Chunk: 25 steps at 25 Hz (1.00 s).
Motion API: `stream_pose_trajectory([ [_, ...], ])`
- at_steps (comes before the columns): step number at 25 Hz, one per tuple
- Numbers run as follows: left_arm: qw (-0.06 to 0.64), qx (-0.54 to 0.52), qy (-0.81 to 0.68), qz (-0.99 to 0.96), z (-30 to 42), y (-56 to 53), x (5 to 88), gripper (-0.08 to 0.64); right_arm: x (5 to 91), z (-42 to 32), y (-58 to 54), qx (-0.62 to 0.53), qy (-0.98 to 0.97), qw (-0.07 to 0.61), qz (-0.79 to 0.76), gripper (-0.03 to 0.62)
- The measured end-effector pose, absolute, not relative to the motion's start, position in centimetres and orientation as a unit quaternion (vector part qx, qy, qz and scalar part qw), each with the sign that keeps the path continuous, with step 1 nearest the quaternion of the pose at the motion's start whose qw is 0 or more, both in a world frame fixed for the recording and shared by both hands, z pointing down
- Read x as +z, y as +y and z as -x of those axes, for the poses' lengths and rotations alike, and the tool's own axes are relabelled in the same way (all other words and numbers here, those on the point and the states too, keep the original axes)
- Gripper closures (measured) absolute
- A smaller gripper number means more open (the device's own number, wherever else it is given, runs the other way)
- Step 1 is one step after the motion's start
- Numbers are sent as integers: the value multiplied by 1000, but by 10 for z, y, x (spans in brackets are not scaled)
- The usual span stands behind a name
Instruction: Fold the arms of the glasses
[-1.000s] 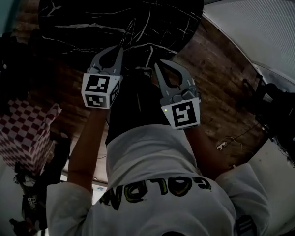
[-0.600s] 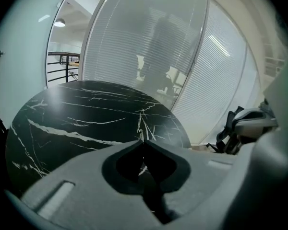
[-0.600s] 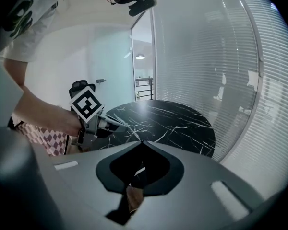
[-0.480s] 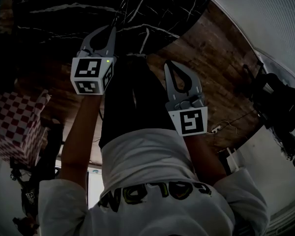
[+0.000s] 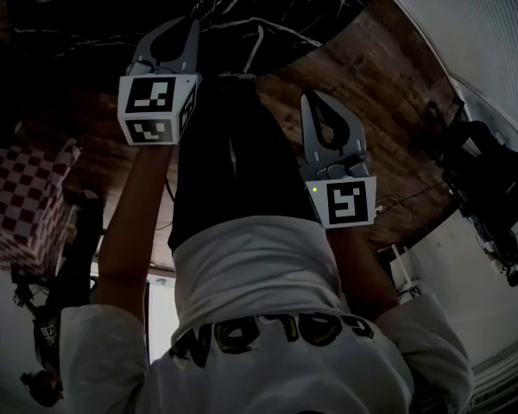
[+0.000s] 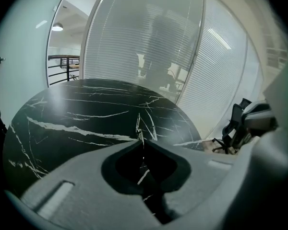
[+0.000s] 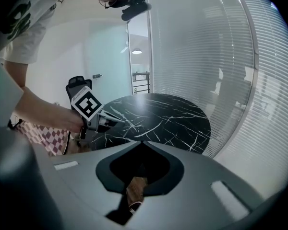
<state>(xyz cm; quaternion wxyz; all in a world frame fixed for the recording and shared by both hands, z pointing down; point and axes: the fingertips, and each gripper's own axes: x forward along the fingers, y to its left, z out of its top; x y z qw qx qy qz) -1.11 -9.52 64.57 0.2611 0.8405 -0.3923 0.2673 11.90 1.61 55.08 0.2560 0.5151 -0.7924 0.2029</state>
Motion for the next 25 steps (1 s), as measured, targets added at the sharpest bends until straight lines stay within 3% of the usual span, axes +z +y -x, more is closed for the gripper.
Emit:
stream_pose_trajectory([
  [10,258,284,-376,-843,9,-86,655,494,549,-115,22,204,-793,251,-516,591],
  [14,246,290,-383,-842,14,-88,650,431,541,-115,21,194,-795,248,-519,591],
  [17,226,293,-394,-841,22,-87,631,399,524,-115,18,183,-798,241,-522,591],
  [25,194,234,-420,-855,38,-75,531,399,448,-109,-14,143,-819,191,-522,591],
])
